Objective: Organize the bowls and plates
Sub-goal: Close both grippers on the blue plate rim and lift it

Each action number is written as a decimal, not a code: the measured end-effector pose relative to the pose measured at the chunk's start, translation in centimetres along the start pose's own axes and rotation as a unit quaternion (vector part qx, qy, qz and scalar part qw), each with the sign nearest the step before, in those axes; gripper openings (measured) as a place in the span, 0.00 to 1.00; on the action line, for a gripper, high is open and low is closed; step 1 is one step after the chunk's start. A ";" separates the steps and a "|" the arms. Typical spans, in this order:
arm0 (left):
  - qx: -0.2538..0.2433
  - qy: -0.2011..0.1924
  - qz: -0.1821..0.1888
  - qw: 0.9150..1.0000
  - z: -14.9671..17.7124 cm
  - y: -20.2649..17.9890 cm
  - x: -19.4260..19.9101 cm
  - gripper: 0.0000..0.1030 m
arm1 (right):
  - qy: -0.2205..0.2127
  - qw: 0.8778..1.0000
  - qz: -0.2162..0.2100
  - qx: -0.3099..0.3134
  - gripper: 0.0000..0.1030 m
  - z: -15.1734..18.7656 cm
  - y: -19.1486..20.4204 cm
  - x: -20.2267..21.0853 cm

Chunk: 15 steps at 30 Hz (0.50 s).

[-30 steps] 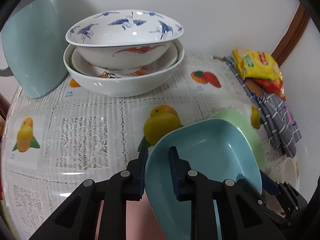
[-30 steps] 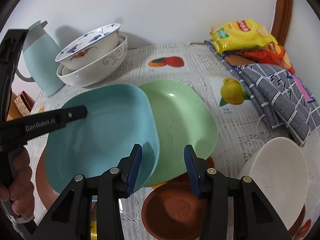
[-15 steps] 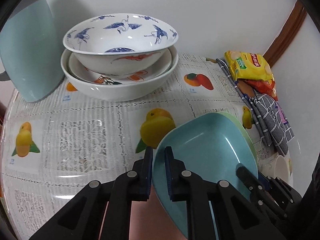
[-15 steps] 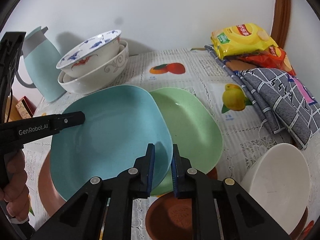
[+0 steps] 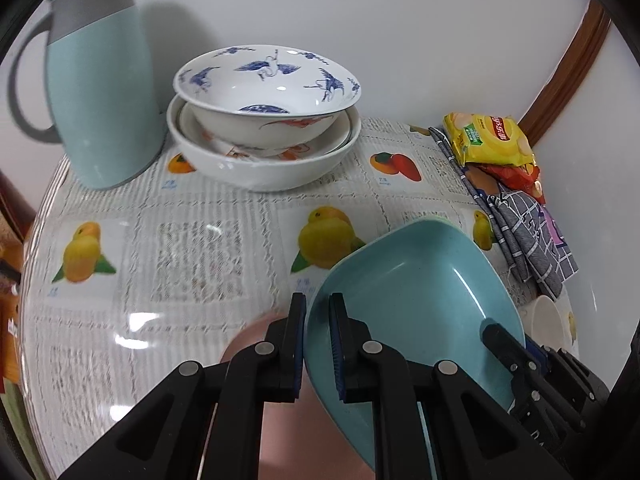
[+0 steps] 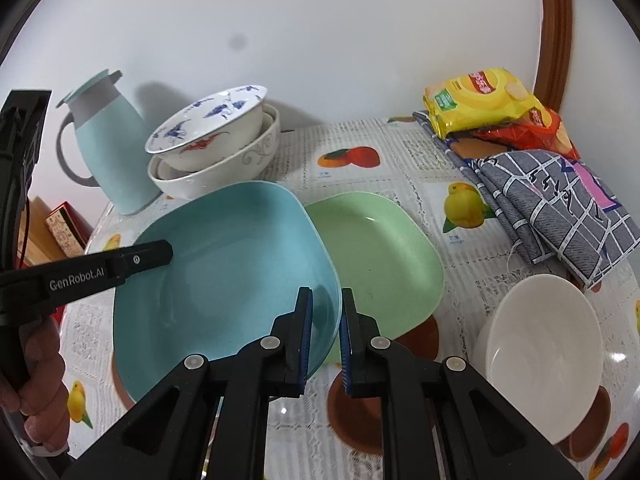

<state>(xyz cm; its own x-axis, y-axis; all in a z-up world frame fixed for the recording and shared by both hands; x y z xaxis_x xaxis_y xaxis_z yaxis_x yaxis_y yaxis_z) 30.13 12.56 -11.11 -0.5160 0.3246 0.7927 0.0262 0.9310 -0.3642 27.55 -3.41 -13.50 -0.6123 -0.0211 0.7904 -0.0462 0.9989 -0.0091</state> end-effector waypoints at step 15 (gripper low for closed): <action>0.020 -0.021 -0.008 1.000 3.3 1.7 4.9 0.11 | -0.016 1.000 -0.016 0.018 0.12 2.0 2.9 4.3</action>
<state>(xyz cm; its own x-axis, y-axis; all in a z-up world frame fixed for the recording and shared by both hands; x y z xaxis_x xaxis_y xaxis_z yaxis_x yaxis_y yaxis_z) 24.81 15.19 -9.50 -0.5522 0.3019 0.7771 -0.0156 0.9282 -0.3717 23.19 -0.66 -11.33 -0.6343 -0.0549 0.7711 -0.0938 0.9956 -0.0062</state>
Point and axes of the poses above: each gripper's, at about its wrist camera, not at the fingertips, and x roughly against the way its jaws point, y to its left, z to its underside, the point moved 1 cm from there along -x, roughly the way its jaws point, and after that the axes turned 9 degrees about z, right-handed, at the moved point
